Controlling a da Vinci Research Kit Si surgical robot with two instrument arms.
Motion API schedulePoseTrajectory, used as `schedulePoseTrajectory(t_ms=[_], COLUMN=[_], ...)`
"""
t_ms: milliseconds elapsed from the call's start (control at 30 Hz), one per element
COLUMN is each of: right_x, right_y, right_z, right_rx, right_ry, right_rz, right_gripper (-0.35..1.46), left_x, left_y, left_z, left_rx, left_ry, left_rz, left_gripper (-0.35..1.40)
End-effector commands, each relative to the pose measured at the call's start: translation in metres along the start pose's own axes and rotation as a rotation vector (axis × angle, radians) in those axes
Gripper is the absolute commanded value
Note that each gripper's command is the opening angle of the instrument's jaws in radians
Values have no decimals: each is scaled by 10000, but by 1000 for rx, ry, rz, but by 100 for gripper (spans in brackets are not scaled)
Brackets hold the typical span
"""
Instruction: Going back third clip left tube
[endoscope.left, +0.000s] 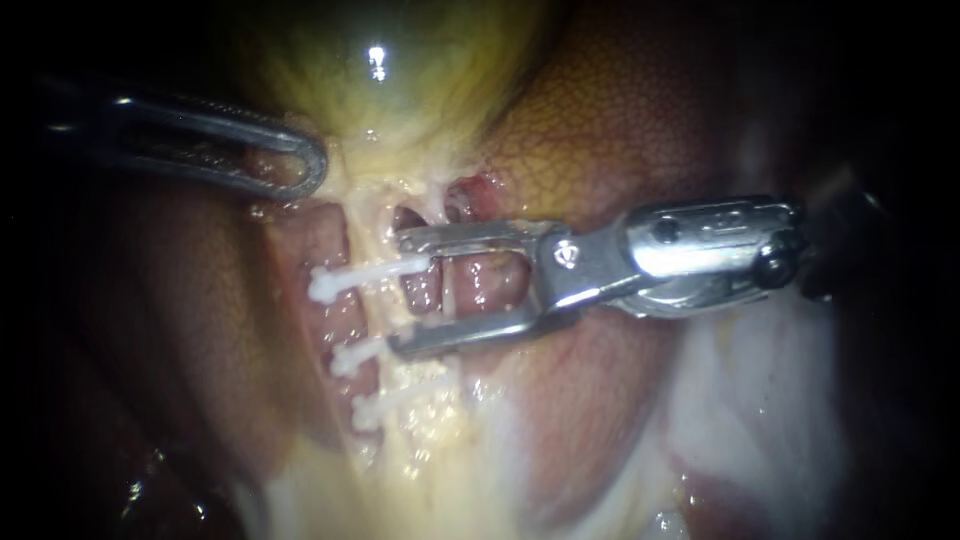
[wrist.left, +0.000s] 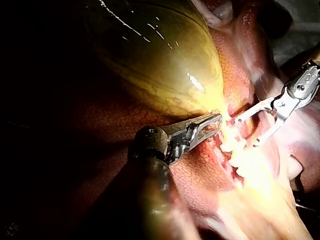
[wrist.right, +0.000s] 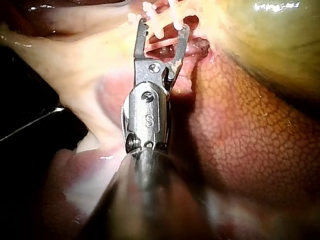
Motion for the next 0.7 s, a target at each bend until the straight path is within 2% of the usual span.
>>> schedulePoseTrajectory(t_ms=[33,200,533,700], right_x=[2,8,1,-1], right_y=[-2,-7,-14,-16], right_z=[-6,-31,-65,-79], right_rx=[1,9,32,47], right_ry=[-2,-2,4,-20], right_rz=[-11,-57,-67,-71], right_gripper=[50,50,49,48], left_x=[0,0,0,1], left_y=[0,0,-1,-1], left_z=[0,0,0,1], left_rx=[0,0,0,-1], left_ry=[0,0,0,-1], left_rz=[0,0,0,0], left_gripper=[-35,-35,-35,-35])
